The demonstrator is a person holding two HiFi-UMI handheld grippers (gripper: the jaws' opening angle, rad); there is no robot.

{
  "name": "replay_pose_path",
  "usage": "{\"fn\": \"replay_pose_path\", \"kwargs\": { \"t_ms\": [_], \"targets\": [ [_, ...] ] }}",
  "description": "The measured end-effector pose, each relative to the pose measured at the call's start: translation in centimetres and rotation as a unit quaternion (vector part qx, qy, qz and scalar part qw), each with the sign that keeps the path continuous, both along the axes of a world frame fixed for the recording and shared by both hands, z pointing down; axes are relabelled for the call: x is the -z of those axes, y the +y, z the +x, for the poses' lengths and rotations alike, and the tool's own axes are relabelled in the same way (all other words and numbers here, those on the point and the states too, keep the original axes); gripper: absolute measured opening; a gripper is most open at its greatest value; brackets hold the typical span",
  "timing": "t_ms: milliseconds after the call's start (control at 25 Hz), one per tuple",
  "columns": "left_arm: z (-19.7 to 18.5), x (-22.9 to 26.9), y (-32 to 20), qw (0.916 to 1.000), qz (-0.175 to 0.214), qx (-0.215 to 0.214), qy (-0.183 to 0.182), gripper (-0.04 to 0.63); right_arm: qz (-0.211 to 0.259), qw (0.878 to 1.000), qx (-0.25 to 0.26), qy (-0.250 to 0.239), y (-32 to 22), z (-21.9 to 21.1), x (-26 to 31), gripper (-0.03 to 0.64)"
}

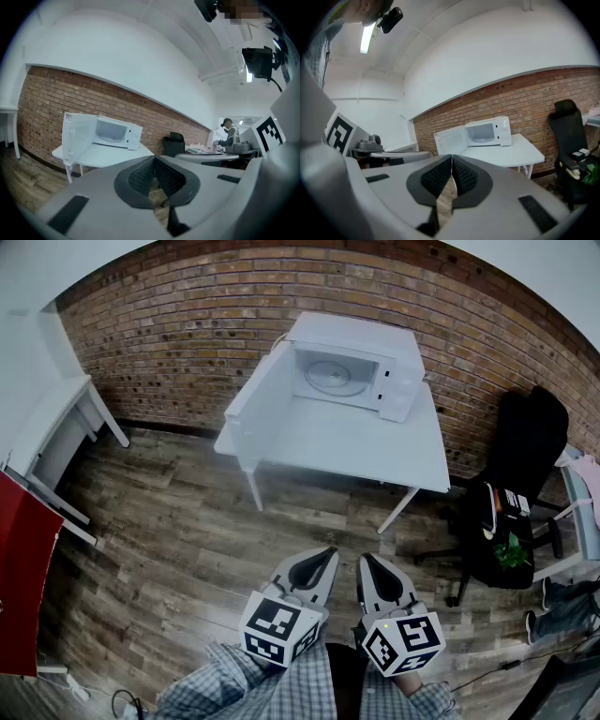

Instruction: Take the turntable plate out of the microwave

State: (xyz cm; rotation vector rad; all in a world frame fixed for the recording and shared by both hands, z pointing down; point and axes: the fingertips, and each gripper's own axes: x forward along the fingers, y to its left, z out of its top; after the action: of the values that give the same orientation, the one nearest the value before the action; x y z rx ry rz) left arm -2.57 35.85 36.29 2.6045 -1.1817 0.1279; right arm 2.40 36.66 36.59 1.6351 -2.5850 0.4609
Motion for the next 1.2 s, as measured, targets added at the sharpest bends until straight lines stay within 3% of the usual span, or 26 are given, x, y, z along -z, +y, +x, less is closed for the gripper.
{"fn": "replay_pose_path", "kwargs": {
  "t_ms": [1200],
  "targets": [
    [0.5, -2.0, -1.2, 0.9989, -0.023, 0.039, -0.013, 0.011, -0.023, 0.999, 0.012, -0.025, -1.9, 1.8, -1.6, 0.020]
  ]
}}
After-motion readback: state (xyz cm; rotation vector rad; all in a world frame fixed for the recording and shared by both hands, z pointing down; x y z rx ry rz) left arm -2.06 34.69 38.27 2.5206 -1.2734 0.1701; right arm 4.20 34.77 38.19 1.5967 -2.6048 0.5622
